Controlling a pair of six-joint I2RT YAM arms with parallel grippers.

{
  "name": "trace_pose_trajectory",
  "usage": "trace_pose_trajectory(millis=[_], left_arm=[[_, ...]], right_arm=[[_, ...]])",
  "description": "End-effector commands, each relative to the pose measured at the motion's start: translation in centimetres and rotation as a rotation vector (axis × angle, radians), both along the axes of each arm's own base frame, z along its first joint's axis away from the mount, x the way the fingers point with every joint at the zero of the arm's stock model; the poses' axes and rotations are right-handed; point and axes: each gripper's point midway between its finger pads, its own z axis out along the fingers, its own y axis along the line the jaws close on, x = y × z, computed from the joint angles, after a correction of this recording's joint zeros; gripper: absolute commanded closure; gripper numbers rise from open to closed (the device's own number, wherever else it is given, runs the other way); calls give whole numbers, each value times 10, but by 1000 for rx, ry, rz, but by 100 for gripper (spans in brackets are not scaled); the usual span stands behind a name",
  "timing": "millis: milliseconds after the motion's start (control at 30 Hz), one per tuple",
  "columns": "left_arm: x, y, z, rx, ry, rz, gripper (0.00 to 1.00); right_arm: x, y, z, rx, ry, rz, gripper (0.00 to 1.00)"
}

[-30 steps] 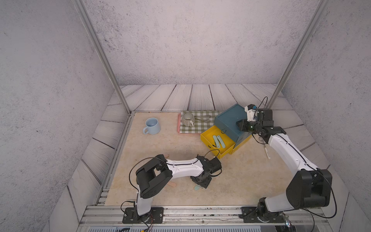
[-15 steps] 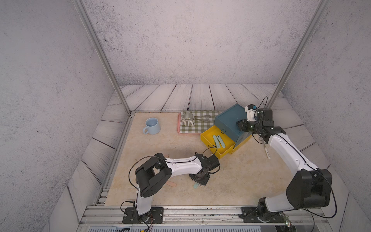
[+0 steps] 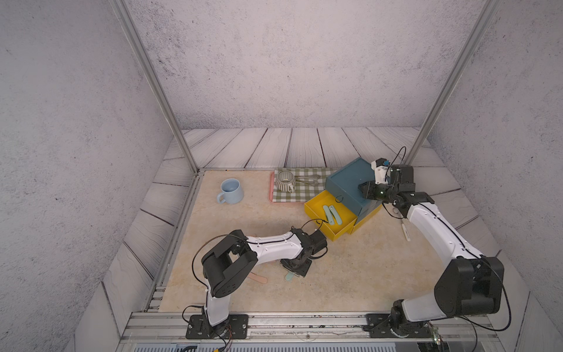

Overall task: Place the fruit knives into the drawer by color
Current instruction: Pick up the fruit knife from the center of the board.

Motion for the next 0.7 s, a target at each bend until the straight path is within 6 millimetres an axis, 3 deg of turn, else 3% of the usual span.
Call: trace_pose_trajectory(millis=[0, 333, 667], left_arm=[[8, 8, 29, 1, -54, 13, 100], [35, -14, 117, -210, -177, 48, 100], [86, -68, 199, -630, -258, 113, 100]], right_arm=[[-100, -21, -135, -122, 619, -44, 90], [-99, -20, -134, -121, 618, -43, 89], [-100, -20, -135, -120, 621, -42, 90]])
